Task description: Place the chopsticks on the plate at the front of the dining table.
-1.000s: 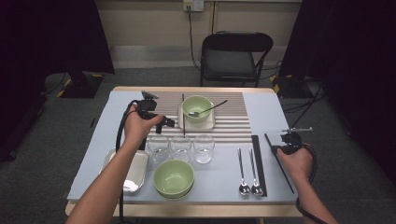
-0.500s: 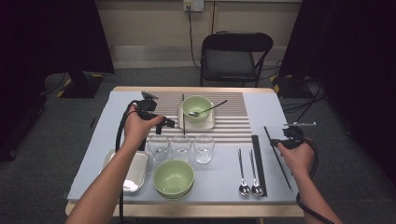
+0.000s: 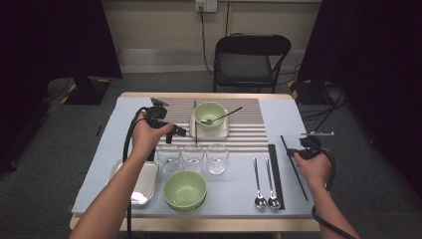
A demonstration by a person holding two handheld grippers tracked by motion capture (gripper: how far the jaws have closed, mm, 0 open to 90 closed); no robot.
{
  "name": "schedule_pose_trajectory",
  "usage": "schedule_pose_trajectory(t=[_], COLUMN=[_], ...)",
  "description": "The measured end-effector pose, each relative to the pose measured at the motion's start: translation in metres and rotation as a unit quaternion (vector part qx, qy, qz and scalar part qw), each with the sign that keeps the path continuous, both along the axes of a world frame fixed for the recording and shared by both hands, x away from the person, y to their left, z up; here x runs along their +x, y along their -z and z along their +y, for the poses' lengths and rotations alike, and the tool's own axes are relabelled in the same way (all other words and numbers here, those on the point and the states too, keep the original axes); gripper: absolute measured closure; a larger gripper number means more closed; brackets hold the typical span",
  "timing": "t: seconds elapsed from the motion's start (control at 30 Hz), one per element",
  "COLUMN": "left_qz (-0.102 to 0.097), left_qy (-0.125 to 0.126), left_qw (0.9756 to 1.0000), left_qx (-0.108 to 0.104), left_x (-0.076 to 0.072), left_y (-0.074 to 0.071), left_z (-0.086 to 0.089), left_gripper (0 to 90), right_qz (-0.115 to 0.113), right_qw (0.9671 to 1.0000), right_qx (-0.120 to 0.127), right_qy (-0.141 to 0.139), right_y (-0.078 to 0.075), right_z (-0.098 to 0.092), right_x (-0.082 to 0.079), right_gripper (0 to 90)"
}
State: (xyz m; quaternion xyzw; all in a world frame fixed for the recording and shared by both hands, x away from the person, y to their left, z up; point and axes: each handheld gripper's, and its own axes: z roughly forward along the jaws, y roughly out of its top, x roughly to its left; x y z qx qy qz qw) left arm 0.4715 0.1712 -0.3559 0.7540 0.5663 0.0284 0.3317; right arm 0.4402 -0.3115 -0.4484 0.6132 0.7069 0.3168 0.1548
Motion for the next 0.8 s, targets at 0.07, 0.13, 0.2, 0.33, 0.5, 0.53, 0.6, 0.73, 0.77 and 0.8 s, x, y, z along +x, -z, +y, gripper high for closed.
schedule_pose_trajectory(t=[0.07,0.13,0.2,0.33,0.5,0.53,0.6,0.73,0.77,0.8], left_qz=[0.001,-0.001,-0.001,-0.002,-0.003,-0.003,-0.003,-0.004,-0.005,-0.004], left_qy=[0.0,-0.001,-0.004,-0.004,-0.003,-0.003,-0.003,-0.002,-0.002,-0.001], left_qw=[1.0,1.0,1.0,1.0,1.0,1.0,1.0,1.0,1.0,1.0], left_qx=[-0.001,-0.001,0.0,0.003,0.001,0.001,0.001,0.0,-0.001,-0.001], left_x=[0.0,0.0,0.0,0.0,-0.001,-0.001,-0.001,-0.002,-0.003,-0.003], left_y=[0.0,0.0,-0.001,0.0,-0.001,-0.001,-0.001,-0.002,-0.002,-0.002], left_z=[0.0,0.0,0.0,0.001,-0.001,-0.001,-0.001,-0.001,-0.001,-0.001], left_gripper=[33.5,33.6,33.7,33.7,33.8,33.8,33.8,33.7,33.6,33.4], right_qz=[0.007,0.004,0.009,-0.003,0.003,0.003,-0.003,0.001,-0.001,-0.001], right_qw=[1.0,0.9996,0.9994,0.9986,0.9967,0.9969,0.9973,0.9984,0.9985,0.9987], right_qx=[-0.003,-0.024,-0.027,-0.041,-0.066,-0.064,-0.057,-0.047,-0.045,-0.043], right_qy=[-0.003,-0.013,-0.021,-0.034,-0.047,-0.046,-0.045,-0.032,-0.03,-0.026], right_y=[0.003,0.005,0.008,0.011,0.009,0.01,0.011,0.012,0.013,0.013], right_z=[0.001,0.002,0.003,0.003,0.003,0.002,0.001,0.001,0.0,0.0], right_x=[0.0,0.0,-0.001,-0.005,-0.01,-0.011,-0.012,-0.013,-0.012,-0.013], right_gripper=[86.2,86.0,84.6,79.4,81.4,83.2,86.1,86.6,86.7,86.7])
